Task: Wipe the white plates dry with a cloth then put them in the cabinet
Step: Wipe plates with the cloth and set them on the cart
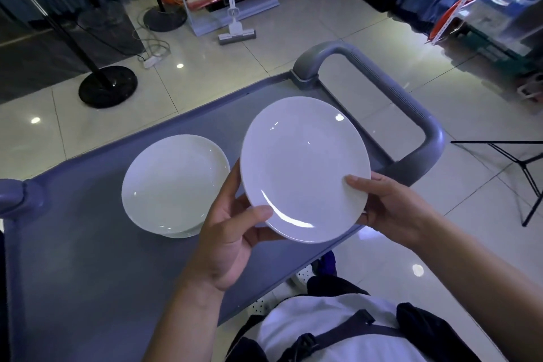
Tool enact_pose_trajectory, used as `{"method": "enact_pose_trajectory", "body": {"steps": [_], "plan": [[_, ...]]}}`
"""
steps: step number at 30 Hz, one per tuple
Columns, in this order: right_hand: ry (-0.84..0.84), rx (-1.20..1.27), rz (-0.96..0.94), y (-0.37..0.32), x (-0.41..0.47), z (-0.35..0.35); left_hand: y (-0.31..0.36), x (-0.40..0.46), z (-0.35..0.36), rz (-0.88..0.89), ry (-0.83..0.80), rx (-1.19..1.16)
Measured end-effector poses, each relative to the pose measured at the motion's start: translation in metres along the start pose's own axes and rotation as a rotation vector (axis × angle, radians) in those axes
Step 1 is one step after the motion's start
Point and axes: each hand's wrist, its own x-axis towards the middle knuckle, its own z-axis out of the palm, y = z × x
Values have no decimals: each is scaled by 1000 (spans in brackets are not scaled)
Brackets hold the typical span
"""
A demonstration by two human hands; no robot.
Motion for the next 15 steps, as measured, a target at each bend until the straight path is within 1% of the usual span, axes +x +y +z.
{"method": "enact_pose_trajectory", "body": {"steps": [4, 8, 10, 15], "plan": [[24, 3, 14, 18, -10, -7, -18, -10, 3, -14, 28, -59], [142, 122, 8, 45, -38, -29, -45, -21, 1, -127, 11, -147], [161, 182, -5, 62, -55, -45, -59, -25, 0, -188, -10, -142], [228, 210, 15, 104, -88, -82, -88, -29, 14, -350, -95, -90]]}}
